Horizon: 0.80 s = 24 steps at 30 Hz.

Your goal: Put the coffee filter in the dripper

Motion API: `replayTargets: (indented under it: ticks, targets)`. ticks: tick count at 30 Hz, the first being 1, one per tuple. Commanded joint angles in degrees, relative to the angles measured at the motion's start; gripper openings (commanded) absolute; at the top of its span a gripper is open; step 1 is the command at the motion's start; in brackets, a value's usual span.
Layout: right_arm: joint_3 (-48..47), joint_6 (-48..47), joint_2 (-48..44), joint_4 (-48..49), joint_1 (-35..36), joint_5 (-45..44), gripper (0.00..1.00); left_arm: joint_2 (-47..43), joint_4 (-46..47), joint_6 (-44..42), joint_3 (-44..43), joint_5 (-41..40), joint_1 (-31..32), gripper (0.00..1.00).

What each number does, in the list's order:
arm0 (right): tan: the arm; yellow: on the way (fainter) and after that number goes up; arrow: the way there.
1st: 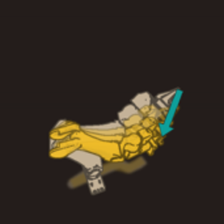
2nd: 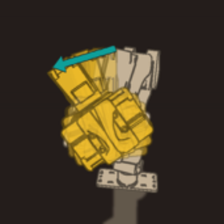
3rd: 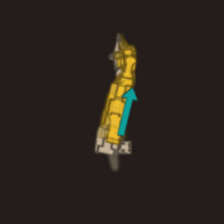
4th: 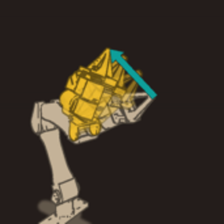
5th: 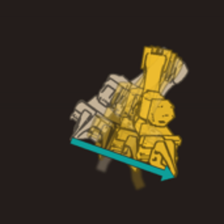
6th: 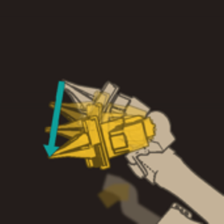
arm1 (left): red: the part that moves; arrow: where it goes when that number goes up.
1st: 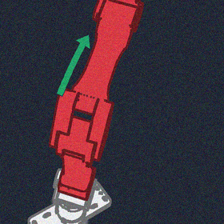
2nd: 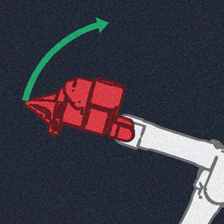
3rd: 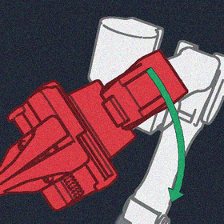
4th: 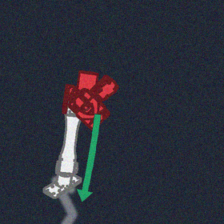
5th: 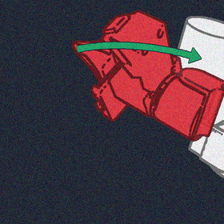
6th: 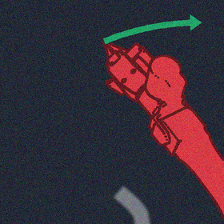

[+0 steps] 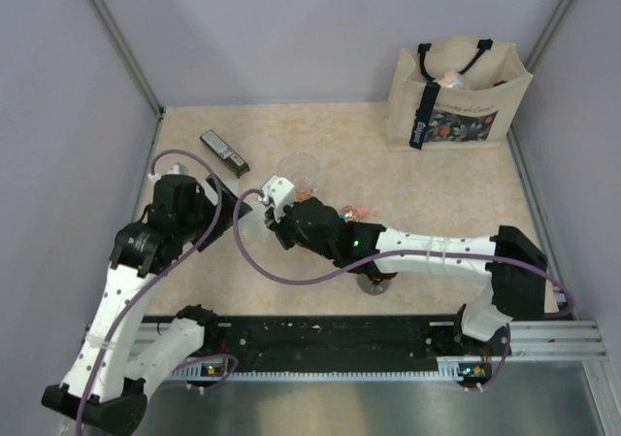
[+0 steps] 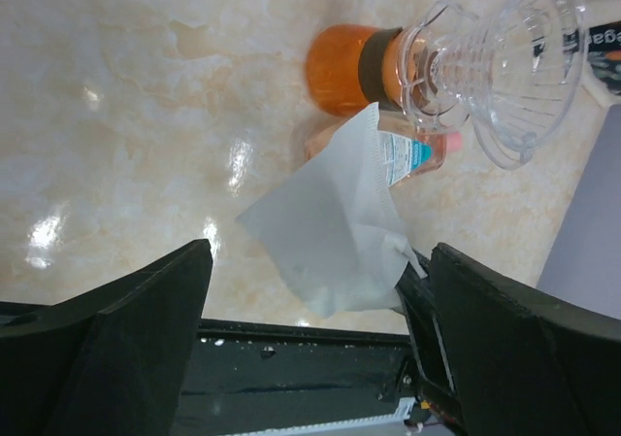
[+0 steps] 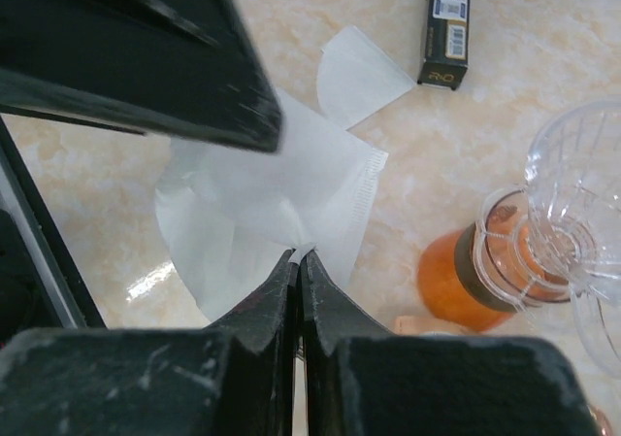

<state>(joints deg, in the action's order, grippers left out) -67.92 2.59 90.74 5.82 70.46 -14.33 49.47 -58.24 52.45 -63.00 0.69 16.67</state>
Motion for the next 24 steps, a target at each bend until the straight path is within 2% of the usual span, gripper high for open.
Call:
replayTargets:
  ticks: [1,4,8,13,15,17,20,24]
  targets:
    - [-3.53,8.12,-4.42,-1.16,0.82,-6.85,0.0,-8.5,2.07,-2.96,-3.35,-6.92,0.12,0.99]
    - [-4.15,12.86,-6.36,-1.95,0.73,-9.57,0.0,-15.79,6.8,-4.98,-1.96,-6.5,0.12,0.99]
    - [-5.29,18.31,-7.33,-2.13,0.56,-10.98,0.0,-22.39,14.37,-7.53,2.52,-1.05,0.12,0.99]
    - [-8.36,23.33,-6.19,-2.05,0.21,-9.94,0.0,-21.0,20.17,-9.82,4.82,10.45,0.12,0.99]
    - [-9.33,24.3,-5.84,-2.05,0.21,-8.44,0.0,-20.21,22.98,-9.91,5.69,12.57,0.12,0.99]
    - [-9.25,25.27,-5.84,-1.26,0.21,-7.3,0.0,-19.94,24.48,-9.56,6.66,11.36,0.12,0.98]
    - [-9.34,26.06,-6.01,-0.64,0.3,-6.16,0.0,-19.24,25.54,-9.03,7.54,8.55,0.12,0.91]
    - [-9.6,26.15,-5.4,-0.55,0.3,-5.45,0.0,-17.66,27.65,-8.06,8.51,9.15,0.12,0.75]
